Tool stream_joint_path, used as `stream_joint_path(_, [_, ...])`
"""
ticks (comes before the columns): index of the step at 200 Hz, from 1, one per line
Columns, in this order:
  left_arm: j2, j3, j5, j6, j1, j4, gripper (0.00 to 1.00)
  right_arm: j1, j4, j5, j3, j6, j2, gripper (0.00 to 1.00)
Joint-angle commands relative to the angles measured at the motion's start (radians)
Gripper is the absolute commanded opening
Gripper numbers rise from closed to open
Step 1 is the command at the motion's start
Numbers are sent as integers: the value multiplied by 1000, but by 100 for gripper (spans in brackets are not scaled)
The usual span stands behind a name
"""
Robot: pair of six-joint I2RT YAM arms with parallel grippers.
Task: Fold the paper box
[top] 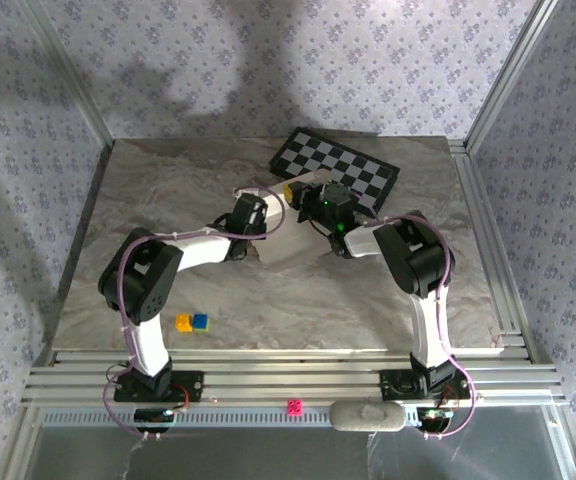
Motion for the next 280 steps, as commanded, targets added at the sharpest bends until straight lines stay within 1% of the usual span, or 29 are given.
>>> stream_joint_path(1, [35,35,36,15,25,16,9,30,-77,-67,-6,17,-18,0])
stream_joint_path(20, [46,46,28,10,32,18,0,30,-83,-64,-4,16,-19,0])
stream_joint_path(53, [54,72,-26,-31,33,-35,0,30,-112,-52,0,10,-31,0])
stream_joint_path(73, [68,126,-97,-86,33,-163,0,33,-149,-36,-1,8,-47,0])
stream_joint_path(101, [85,171,-160,-147,33,-280,0,38,-183,-18,4,12,-58,0])
stream_joint_path(124, [102,215,-207,-184,34,-374,0,48,-210,-9,7,18,-64,0])
stream_joint_path(146, [117,248,-220,-200,34,-435,0,53,-227,4,7,21,-73,0])
stream_joint_path(235, [117,254,-286,-227,38,-488,0,49,-292,-1,17,21,-87,0])
stream_joint_path(254, [107,231,-275,-221,40,-455,0,50,-296,-7,20,21,-84,0])
stream_joint_path(265, [95,209,-248,-203,41,-406,0,50,-297,-11,21,21,-82,0])
stream_joint_path(280, [87,193,-225,-179,44,-361,8,49,-300,-19,23,20,-79,0])
